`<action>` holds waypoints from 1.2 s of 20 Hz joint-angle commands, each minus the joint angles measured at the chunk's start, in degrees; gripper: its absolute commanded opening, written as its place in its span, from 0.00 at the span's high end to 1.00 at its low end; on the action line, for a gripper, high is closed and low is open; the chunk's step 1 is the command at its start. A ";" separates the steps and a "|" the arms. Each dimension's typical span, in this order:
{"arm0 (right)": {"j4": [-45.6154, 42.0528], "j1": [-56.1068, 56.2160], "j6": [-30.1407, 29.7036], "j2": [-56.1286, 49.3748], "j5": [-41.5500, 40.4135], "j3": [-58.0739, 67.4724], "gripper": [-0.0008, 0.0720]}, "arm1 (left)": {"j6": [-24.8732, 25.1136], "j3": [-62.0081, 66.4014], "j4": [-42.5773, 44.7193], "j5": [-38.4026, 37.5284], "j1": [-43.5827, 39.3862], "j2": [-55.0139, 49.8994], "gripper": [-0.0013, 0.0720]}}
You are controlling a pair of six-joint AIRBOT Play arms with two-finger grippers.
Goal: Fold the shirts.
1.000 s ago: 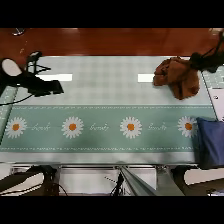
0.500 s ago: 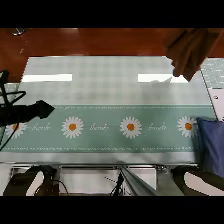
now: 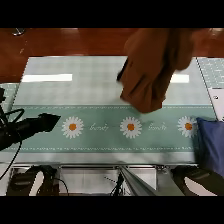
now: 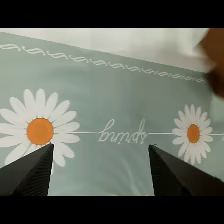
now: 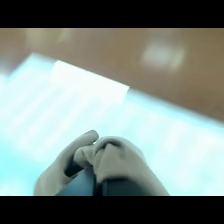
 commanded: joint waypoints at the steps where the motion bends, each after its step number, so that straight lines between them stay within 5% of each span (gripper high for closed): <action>1: -0.42 12.33 1.86 0.11 -7.50 -18.95 0.95 | 0.59 -0.52 -1.75 0.02 -0.04 0.61 0.02; 5: 6.23 17.86 9.46 -7.39 -23.82 -34.73 0.95 | 0.59 -0.52 -1.90 0.00 -0.04 0.57 0.02; 9: 24.09 17.03 -1.99 -15.21 -23.76 -33.97 0.95 | 0.57 -0.52 -1.97 -0.44 -0.04 -1.25 0.02; 10: 25.14 14.36 -1.95 -15.32 -22.12 -32.92 0.75 | 0.59 -0.52 -2.38 -1.36 -0.04 -1.99 0.02; 11: 25.24 11.06 -2.25 -14.97 -18.78 -31.43 0.28 | 0.63 -0.52 -2.78 -2.32 -0.04 -2.91 0.02; 12: 24.96 6.32 -3.63 -14.38 -12.94 -29.07 0.13 | 0.74 -0.52 -2.75 -2.91 -0.04 -3.74 0.02; 16: 19.74 -19.69 -6.43 -7.21 6.03 -23.63 0.13 | 3.63 -0.52 -0.20 -5.92 -0.02 -6.64 0.02; 19: 8.90 -39.06 -5.77 2.58 3.96 -32.04 0.14 | 2.16 -4.46 0.92 -6.12 -0.04 -9.42 0.02; 21: 13.16 -47.36 -4.20 9.51 -3.45 -46.56 0.14 | 2.51 -11.26 -8.68 -1.05 -0.07 -12.57 0.02; 24: 17.31 -47.43 -6.78 16.20 -8.15 -67.17 0.14 | 17.16 -19.93 -32.61 11.10 -4.02 -19.52 0.02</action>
